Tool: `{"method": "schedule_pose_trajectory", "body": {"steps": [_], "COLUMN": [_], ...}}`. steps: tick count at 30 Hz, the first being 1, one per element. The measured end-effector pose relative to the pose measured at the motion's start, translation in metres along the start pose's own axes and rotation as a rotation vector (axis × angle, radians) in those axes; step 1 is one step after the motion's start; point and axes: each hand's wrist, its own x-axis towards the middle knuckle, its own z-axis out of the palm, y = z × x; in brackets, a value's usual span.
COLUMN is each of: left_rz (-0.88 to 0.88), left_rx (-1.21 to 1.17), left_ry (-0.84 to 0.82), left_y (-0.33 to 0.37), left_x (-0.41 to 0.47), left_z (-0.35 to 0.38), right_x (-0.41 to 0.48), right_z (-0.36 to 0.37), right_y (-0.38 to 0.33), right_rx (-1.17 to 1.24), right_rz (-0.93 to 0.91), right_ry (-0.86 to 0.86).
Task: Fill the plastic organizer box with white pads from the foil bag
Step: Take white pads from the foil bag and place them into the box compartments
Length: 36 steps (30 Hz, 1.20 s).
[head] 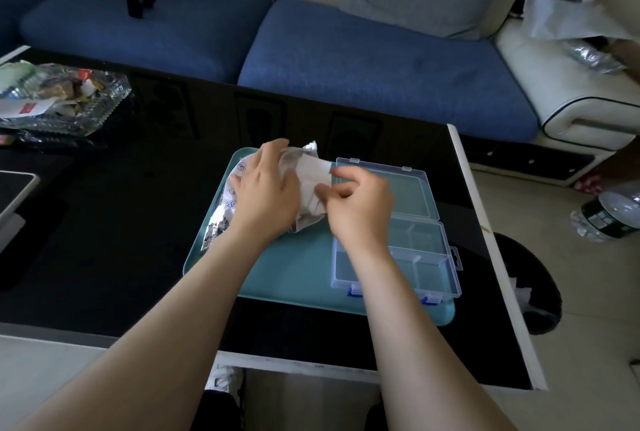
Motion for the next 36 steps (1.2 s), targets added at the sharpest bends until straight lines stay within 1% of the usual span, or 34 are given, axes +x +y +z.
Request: {"method": "schedule_pose_trajectory", "body": {"steps": [3, 6, 11, 13, 16, 18, 22, 26, 28, 29, 32, 34, 36], "left_rz": [0.111, 0.1, 0.061, 0.031, -0.074, -0.1, -0.04, 0.061, 0.084, 0.092, 0.094, 0.036, -0.059], "left_rx": [0.147, 0.299, 0.414, 0.421, 0.35, 0.357, 0.373, 0.399, 0.337, 0.261, -0.086, -0.273, -0.489], "left_ry": [-0.078, -0.099, -0.075, -0.069, -0.089, -0.112, -0.129, -0.075, 0.016, 0.067, 0.173, 0.154, 0.014], "left_y": [-0.003, -0.007, -0.005, 0.0, 0.008, 0.014, 0.023, 0.032, 0.037, 0.04, 0.053, 0.068, 0.079], "left_x": [0.001, 0.0, -0.001, -0.001, -0.002, -0.004, -0.009, -0.013, -0.014, -0.014, -0.017, -0.024, -0.03], "left_z": [0.004, 0.006, 0.008, 0.007, 0.005, 0.006, 0.01, 0.011, 0.013, 0.015, 0.021, 0.024, 0.031], "right_x": [0.002, 0.004, 0.009, 0.01, 0.012, 0.013, 0.014, 0.011, 0.012, 0.013, 0.014, 0.013, 0.011], "right_z": [-0.005, -0.008, -0.016, -0.019, -0.025, -0.032, -0.044, -0.057, -0.062, -0.064, -0.07, -0.076, -0.083], "right_y": [0.001, 0.001, 0.005, 0.006, 0.006, 0.006, 0.008, 0.008, 0.01, 0.01, 0.008, 0.002, -0.003], "right_rx": [0.041, 0.051, 0.102, 0.123, 0.115, 0.129, 0.135, 0.162, 0.214, 0.251, 0.384, 0.539, 0.652], "right_rz": [0.04, 0.065, 0.103, 0.091, 0.064, 0.068, 0.054, 0.07, 0.102, 0.12, 0.179, 0.226, 0.267], "right_ry": [-0.04, -0.036, -0.016, -0.019, -0.007, 0.001, -0.011, -0.036, -0.031, -0.026, -0.031, -0.073, -0.097]}}
